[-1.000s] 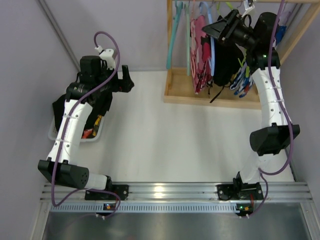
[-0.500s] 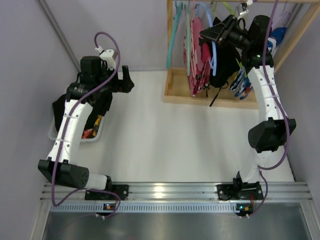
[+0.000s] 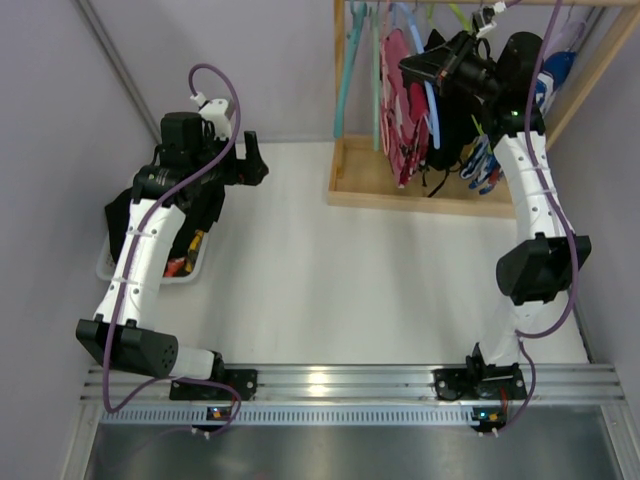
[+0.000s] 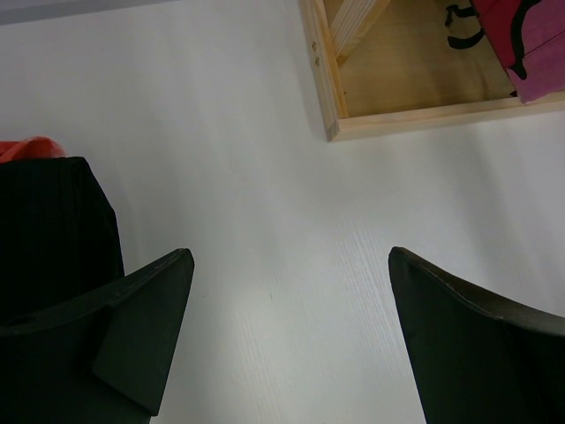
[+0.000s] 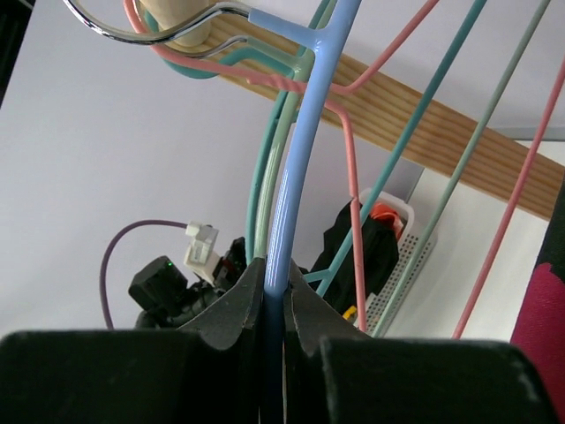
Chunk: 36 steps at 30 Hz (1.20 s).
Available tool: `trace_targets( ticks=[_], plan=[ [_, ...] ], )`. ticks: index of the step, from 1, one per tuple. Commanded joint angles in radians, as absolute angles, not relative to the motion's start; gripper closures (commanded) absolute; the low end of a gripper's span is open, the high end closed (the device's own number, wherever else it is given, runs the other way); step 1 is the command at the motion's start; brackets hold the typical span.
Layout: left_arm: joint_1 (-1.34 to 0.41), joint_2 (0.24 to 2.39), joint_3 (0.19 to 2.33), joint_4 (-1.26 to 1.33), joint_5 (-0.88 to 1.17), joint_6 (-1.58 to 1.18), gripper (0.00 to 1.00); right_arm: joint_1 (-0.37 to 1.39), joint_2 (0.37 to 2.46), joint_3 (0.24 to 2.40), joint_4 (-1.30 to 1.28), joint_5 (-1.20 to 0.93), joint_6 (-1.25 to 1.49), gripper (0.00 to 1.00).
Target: Remove the trousers from the hanger
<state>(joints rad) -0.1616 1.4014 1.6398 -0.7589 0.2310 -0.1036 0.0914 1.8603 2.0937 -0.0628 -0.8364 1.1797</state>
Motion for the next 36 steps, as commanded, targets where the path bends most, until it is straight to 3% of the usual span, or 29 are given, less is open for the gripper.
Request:
trace_targets(
  ticks=[1, 9, 20, 32, 36],
  plan=[
    [-0.156, 1.393, 1.664, -0.707, 0.226, -0.109, 0.02, 0.091, 1.787, 2.151, 0.244, -0.876, 1.235, 1.00],
    [-0.156, 1.368, 1.652, -0.620, 0.172, -0.124, 0.02, 0.075, 1.726, 2.143, 0.363, -0.880, 1.301, 1.00],
    [-0.156, 1.233, 1.451, -0.368, 0.219, -0.111, 0.02, 0.051, 1.675, 2.094, 0.396, -0.853, 1.295, 1.00],
    [-0.163, 1.031, 1.063, -0.101, 0.445, 0.199, 0.01, 0.048, 1.410, 1.683, 0.423, -0.833, 1.315, 1.00],
    [-0.202, 0.967, 0.907, -0.066, 0.436, 0.322, 0.02, 0.043, 1.312, 1.582, 0.403, -0.807, 1.305, 1.00]
  ],
)
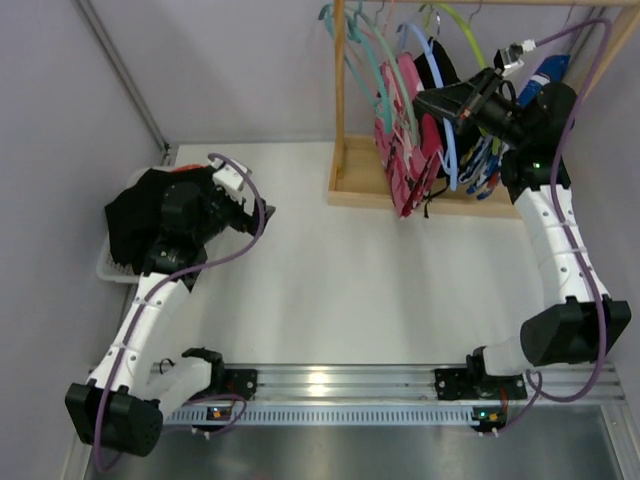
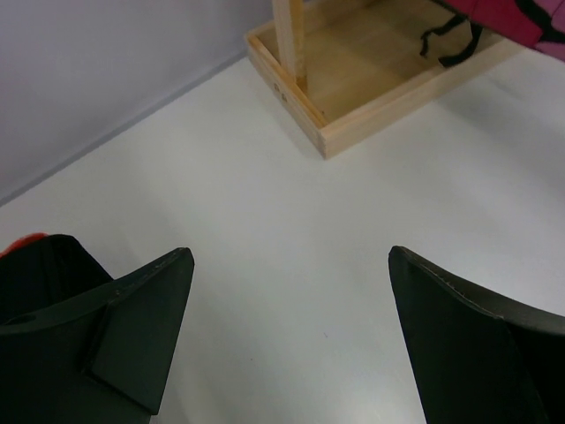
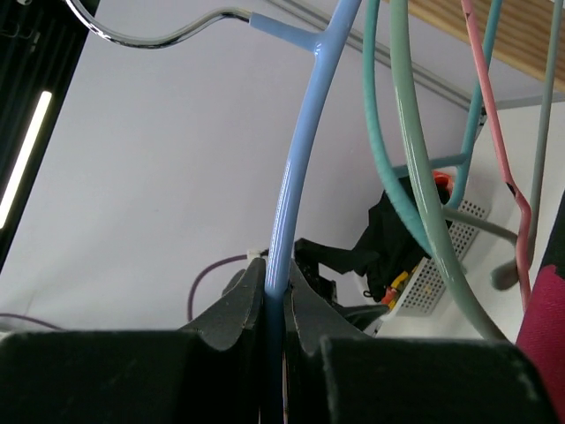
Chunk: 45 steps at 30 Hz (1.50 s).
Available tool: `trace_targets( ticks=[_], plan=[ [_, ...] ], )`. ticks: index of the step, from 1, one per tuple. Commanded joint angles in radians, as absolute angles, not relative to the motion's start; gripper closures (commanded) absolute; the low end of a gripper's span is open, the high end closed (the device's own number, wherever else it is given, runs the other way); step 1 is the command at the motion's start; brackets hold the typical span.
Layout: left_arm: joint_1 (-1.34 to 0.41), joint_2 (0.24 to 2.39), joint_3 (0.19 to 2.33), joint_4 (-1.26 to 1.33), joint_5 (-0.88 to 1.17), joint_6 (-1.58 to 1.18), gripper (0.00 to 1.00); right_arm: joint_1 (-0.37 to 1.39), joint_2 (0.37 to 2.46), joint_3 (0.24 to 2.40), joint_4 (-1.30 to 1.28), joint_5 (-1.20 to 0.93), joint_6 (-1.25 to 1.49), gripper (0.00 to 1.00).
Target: Remove the trousers from the hanger
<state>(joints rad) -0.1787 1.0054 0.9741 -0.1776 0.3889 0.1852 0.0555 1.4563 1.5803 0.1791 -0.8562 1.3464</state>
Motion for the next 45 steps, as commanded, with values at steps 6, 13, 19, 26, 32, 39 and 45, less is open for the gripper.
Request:
trace_targets(
  ticks=[6, 13, 19, 26, 32, 39, 45],
  plan=[
    [-0.345, 0.943, 0.777, -0.008, 0.342, 0.368, 0.02, 0.044, 1.162, 1.437, 0.289, -0.723, 1.269, 1.00],
    [-0.662, 0.942, 0.690, 0.182, 0.206, 0.393, 0.02, 0.048, 1.034, 1.333, 0.204, -0.677, 1.212, 1.00],
    [-0.929, 1.092, 0.759, 0.408, -0.023, 0.370, 0.02, 0.049, 0.970, 1.338, 0.054, -0.615, 1.128, 1.00],
    [-1.077, 1.281, 0.856, 0.613, -0.118, 0.318, 0.01, 0.048, 0.969, 1.426, -0.056, -0.529, 1.103, 1.00],
    [-1.166, 1.466, 0.893, 0.751, -0.215, 0.359, 0.01, 0.048, 0.988, 1.460, -0.074, -0.515, 1.132, 1.00],
    [-1.169, 1.612, 0.926, 0.867, -0.239, 0.365, 0.01, 0.046, 1.014, 1.505, -0.100, -0.486, 1.152, 1.00],
    [-1.169, 1.687, 0.960, 0.899, -0.224, 0.339, 0.01, 0.048, 1.023, 1.506, -0.113, -0.460, 1.180, 1.00]
  ],
)
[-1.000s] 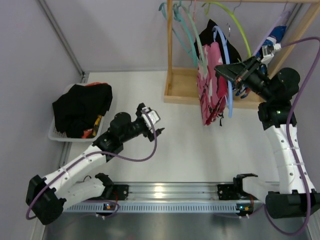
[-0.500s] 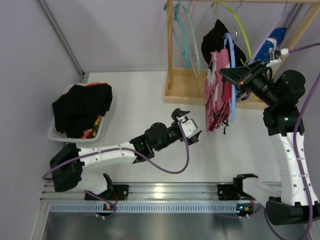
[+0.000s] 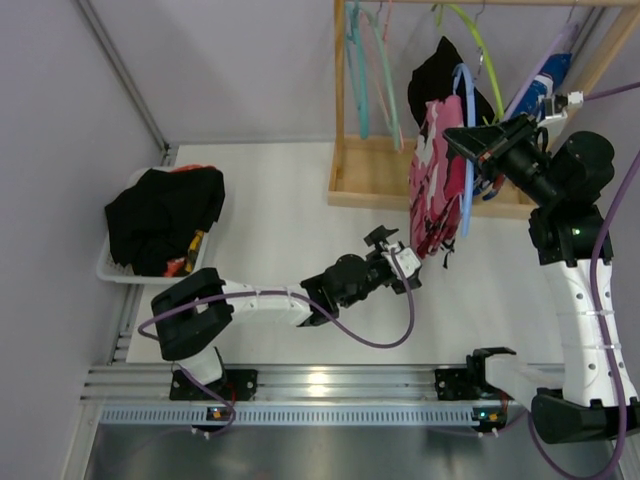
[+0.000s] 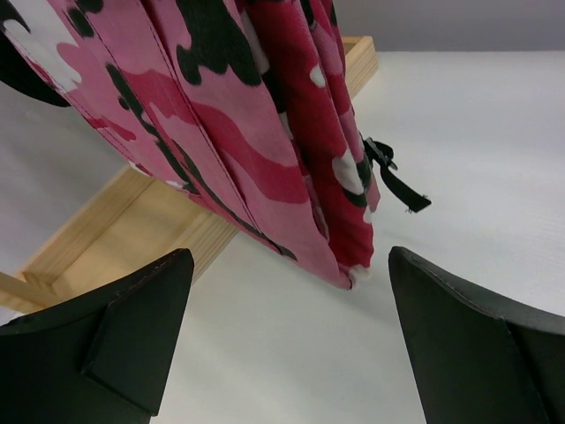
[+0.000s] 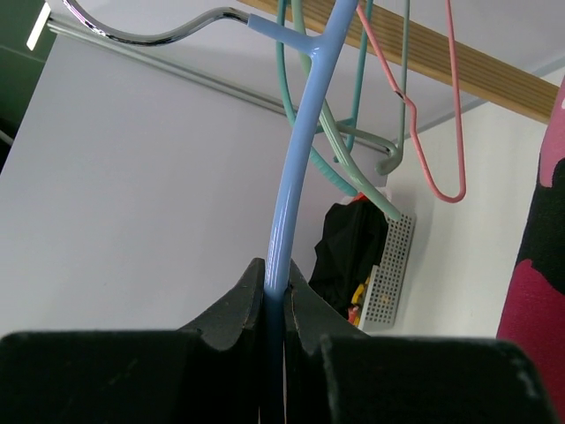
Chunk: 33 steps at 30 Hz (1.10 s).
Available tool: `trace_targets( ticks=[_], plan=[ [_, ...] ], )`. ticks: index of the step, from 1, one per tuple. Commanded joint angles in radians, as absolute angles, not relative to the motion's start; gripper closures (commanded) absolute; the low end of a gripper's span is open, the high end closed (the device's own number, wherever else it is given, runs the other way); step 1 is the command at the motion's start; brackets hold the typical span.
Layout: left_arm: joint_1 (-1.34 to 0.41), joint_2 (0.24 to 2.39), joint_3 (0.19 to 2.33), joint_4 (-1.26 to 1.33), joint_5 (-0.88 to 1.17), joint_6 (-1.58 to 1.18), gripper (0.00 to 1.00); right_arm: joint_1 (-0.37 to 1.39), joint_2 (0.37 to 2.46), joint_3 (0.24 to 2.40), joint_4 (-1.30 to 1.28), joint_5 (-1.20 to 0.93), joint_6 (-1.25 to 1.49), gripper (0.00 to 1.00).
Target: Remove the trousers from the hanger
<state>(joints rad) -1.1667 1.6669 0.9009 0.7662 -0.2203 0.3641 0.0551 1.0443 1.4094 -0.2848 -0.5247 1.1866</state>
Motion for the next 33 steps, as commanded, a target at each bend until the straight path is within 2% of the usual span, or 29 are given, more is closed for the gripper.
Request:
trace_targets(
  ticks=[1, 8, 14, 18, 22, 33],
  plan=[
    [-1.169, 1.701, 0.966, 0.899, -0.225, 0.337, 0.01, 0.048, 1.023, 1.506, -0.117, -0.460, 1.180, 1.00],
    [-1.163, 1.833, 1.063, 0.948, -0.341, 0.409, 0.02, 0.048, 1.020, 1.506, -0.118, -0.454, 1.183, 1.00],
    [-1.163, 1.798, 1.000, 0.960, -0.273, 0.385, 0.01, 0.048, 1.023, 1.508, -0.129, -0.442, 1.163, 1.00],
    [-1.164, 1.807, 0.976, 0.957, -0.308, 0.391, 0.02, 0.048, 1.028, 1.511, -0.120, -0.442, 1.177, 1.00],
    [-1.155, 1.864, 1.032, 0.954, -0.402, 0.416, 0.01, 0.048, 1.028, 1.513, -0.123, -0.446, 1.177, 1.00],
    [-1.069, 1.901, 1.157, 0.933, -0.387, 0.376, 0.01, 0.048, 1.040, 1.480, -0.123, -0.445, 1.187, 1.00]
  ],
)
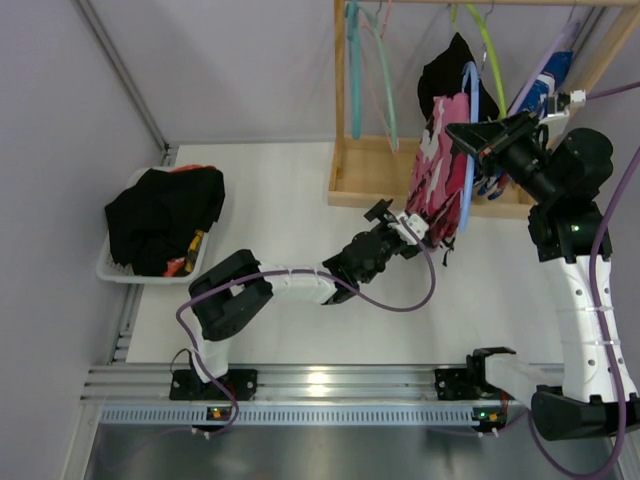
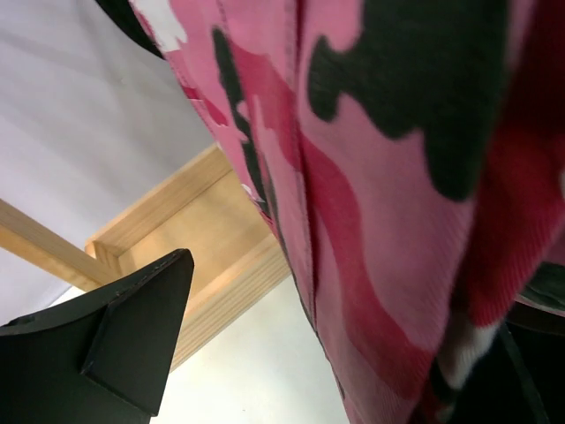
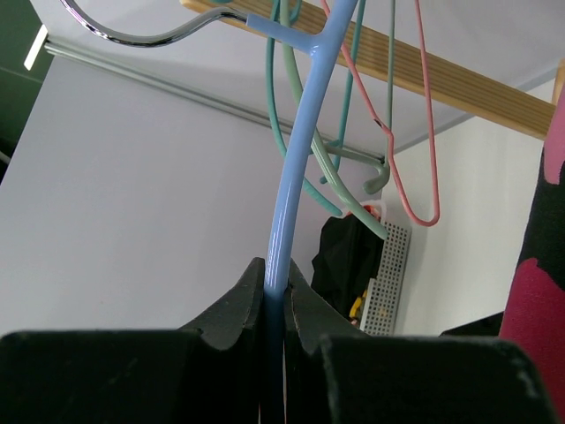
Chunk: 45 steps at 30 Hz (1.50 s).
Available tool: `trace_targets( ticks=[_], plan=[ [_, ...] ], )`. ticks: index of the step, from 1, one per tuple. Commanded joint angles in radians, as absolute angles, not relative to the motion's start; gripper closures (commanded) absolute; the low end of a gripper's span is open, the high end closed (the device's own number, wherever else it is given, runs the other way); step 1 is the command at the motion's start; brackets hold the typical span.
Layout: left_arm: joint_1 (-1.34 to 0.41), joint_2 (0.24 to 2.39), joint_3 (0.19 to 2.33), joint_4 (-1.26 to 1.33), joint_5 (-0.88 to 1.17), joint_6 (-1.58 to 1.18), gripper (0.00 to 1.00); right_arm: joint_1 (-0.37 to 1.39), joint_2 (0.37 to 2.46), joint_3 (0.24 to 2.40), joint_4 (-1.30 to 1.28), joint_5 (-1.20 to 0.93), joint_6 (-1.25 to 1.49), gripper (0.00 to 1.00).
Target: Remove the trousers from the hanger
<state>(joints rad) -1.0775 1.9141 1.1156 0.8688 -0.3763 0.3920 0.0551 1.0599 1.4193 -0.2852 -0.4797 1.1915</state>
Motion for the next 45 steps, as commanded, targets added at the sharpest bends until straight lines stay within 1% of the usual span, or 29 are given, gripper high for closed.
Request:
trace_targets(
  ticks=[1, 8, 13, 21, 29, 32, 35, 36, 37, 39, 40, 42, 43, 45],
  plan=[
    [-1.069, 1.891, 1.158, 0.934, -0.382, 0.374, 0.01, 0.048, 1.040, 1.476, -0.121, -0.445, 1.189, 1.00],
    [-1.078, 1.861, 1.190, 0.933, -0.359, 0.365, 0.02, 0.048, 1.029, 1.447, -0.117, -0.457, 1.197, 1.00],
    [-1.083, 1.845, 1.256, 0.931, -0.423, 0.345, 0.02, 0.048, 1.022, 1.434, -0.121, -0.462, 1.169, 1.00],
    [-1.111, 1.778, 1.266, 0.933, -0.345, 0.342, 0.02, 0.048, 1.019, 1.413, -0.106, -0.466, 1.184, 1.00],
    [-1.114, 1.830, 1.331, 1.026, -0.336, 0.445, 0.04, 0.048, 1.005, 1.390, -0.078, -0.494, 1.189, 1.00],
    [-1.114, 1.850, 1.359, 1.055, -0.337, 0.468, 0.06, 0.049, 1.005, 1.390, -0.080, -0.500, 1.190, 1.00],
    [-1.114, 1.855, 1.376, 1.071, -0.336, 0.482, 0.12, 0.048, 0.999, 1.385, -0.087, -0.505, 1.184, 1.00],
    [-1.114, 1.855, 1.379, 1.068, -0.339, 0.482, 0.17, 0.046, 0.997, 1.381, -0.087, -0.506, 1.187, 1.00],
    [-1.114, 1.856, 1.381, 1.069, -0.345, 0.483, 0.26, 0.048, 0.994, 1.376, -0.083, -0.509, 1.186, 1.00],
    [-1.114, 1.852, 1.367, 1.068, -0.347, 0.495, 0.37, 0.048, 0.988, 1.365, -0.080, -0.508, 1.189, 1.00],
    [-1.114, 1.848, 1.361, 1.069, -0.350, 0.499, 0.52, 0.048, 0.983, 1.361, -0.080, -0.508, 1.186, 1.00],
    [-1.114, 1.829, 1.338, 1.069, -0.348, 0.503, 0.64, 0.048, 0.973, 1.344, -0.084, -0.506, 1.181, 1.00],
    [-1.115, 1.819, 1.330, 1.069, -0.344, 0.506, 0.76, 0.048, 0.966, 1.338, -0.086, -0.505, 1.177, 1.00],
    [-1.115, 1.790, 1.301, 1.069, -0.330, 0.508, 0.85, 0.048, 0.957, 1.310, -0.097, -0.499, 1.169, 1.00]
  ],
)
